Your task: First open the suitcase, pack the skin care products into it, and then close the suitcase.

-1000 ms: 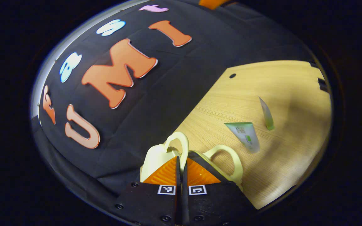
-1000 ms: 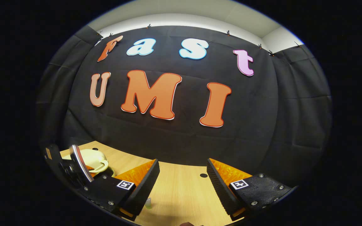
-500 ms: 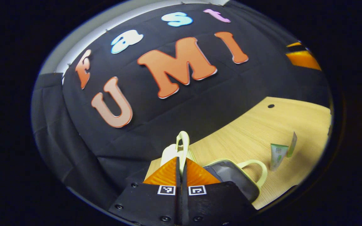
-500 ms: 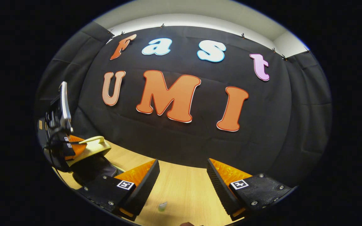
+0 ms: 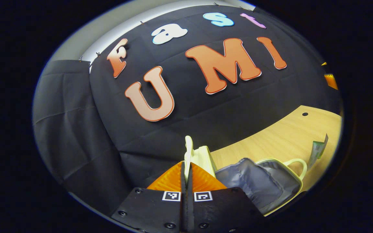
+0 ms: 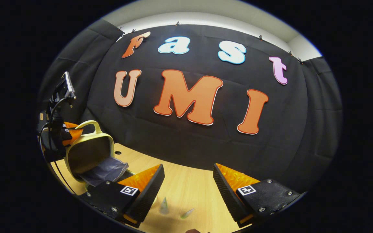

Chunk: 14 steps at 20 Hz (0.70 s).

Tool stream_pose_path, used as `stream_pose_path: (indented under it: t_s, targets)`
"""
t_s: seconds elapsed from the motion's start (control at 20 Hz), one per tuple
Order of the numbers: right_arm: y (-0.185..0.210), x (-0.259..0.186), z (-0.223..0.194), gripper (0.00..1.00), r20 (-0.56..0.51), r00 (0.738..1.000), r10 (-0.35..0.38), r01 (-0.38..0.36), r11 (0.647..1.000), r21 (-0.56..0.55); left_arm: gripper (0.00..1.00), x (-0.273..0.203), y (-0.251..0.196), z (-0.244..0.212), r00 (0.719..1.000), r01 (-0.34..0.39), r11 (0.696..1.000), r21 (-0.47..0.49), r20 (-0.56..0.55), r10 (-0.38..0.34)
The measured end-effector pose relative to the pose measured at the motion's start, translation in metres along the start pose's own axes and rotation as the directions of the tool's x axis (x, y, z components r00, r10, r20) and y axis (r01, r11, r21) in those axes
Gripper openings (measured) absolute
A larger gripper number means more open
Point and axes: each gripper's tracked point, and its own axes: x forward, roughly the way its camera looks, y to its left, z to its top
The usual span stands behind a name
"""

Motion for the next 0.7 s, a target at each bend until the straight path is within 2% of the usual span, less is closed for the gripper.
stream_pose_path:
  t_s: [0.1,0.35,0.5,0.7]
  targets:
    - [0.015,0.0,-0.001,0.95,-0.01,1.0,0.001,-0.001,1.0,0.008,0.01,0.003,0.021,-0.018,1.0,-0.015,1.0,-0.005,-0.017,0.015]
    - [0.046,-0.004,-0.006,0.95,-0.046,0.999,0.001,0.0,1.0,0.012,0.01,0.025,0.074,-0.077,0.994,-0.054,0.992,-0.116,-0.098,0.042]
    - [0.058,-0.011,-0.014,0.95,-0.084,0.996,0.002,-0.001,1.0,0.011,0.01,0.034,0.1,-0.125,0.984,-0.093,0.985,-0.145,-0.166,0.069]
    - [0.067,-0.017,-0.03,0.96,-0.147,0.989,0.006,-0.004,1.0,0.015,0.03,0.046,0.121,-0.193,0.954,-0.154,0.978,-0.138,-0.278,0.111]
